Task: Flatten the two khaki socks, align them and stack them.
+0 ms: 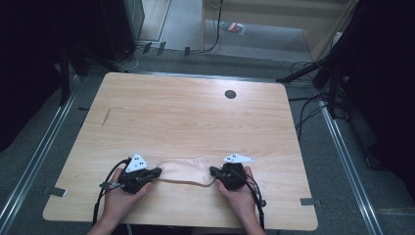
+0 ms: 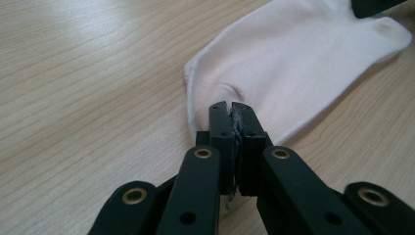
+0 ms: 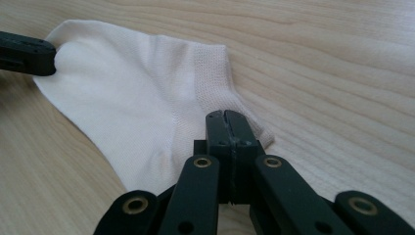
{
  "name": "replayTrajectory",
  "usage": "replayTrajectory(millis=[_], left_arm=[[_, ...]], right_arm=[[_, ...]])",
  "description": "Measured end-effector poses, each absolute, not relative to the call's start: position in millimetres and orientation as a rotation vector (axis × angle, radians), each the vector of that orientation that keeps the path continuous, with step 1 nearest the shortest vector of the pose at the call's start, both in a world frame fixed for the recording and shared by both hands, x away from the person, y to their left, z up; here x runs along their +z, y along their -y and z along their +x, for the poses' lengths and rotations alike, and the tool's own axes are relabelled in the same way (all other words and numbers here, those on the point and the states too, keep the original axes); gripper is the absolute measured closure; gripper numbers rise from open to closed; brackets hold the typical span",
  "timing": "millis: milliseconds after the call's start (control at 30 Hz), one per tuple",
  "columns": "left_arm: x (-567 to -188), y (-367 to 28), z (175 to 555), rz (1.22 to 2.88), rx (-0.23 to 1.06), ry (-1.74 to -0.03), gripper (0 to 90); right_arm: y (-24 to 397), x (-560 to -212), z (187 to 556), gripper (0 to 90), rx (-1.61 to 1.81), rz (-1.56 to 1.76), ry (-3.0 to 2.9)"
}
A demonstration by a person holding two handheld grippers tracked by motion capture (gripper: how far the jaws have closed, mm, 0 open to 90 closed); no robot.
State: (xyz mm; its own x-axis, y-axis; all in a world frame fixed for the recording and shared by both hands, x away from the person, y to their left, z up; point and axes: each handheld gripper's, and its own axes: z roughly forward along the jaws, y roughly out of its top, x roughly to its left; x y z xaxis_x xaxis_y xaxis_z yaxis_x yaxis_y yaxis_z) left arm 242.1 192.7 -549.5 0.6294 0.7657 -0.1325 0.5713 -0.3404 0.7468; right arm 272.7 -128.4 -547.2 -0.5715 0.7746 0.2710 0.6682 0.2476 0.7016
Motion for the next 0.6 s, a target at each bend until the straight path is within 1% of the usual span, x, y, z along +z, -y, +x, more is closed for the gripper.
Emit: replayTrajectory(millis=[133, 167, 267, 367, 400, 467, 500, 600], left_arm=[[-550.6, -194.7, 242.7, 2.025, 0.291, -1.055, 89.4], [-551.0, -196.0, 242.8, 2.013, 0.269, -1.048, 88.3], [-549.8, -202.7, 241.9, 1.939, 0.202, -1.023, 79.5], [-545.3, -211.5, 238.7, 1.851, 0.16, -1.0, 77.3], [-543.5, -214.6, 237.5, 1.825, 0.156, -0.996, 75.2], [-540.9, -220.9, 234.9, 1.789, 0.164, -0.992, 70.1], [-539.9, -224.2, 233.4, 1.771, 0.175, -0.99, 69.1], [-535.9, -236.5, 228.7, 1.731, 0.219, -0.993, 65.3]], right_arm=[[127.9, -547.5, 273.1, 90.0, 1.218, 1.366, -2.359], [127.6, -547.5, 272.7, 90.0, 1.218, 1.37, -2.354], [129.9, -546.7, 269.6, 90.0, 1.303, 1.401, -2.316], [133.0, -539.0, 265.8, 88.8, 1.38, 1.352, -2.26], [134.5, -536.4, 264.9, 86.8, 1.399, 1.332, -2.238], [138.6, -532.4, 263.1, 78.1, 1.426, 1.301, -2.195], [140.9, -530.7, 261.9, 75.4, 1.429, 1.294, -2.178], [150.9, -527.0, 260.2, 59.8, 1.439, 1.284, -2.126]])
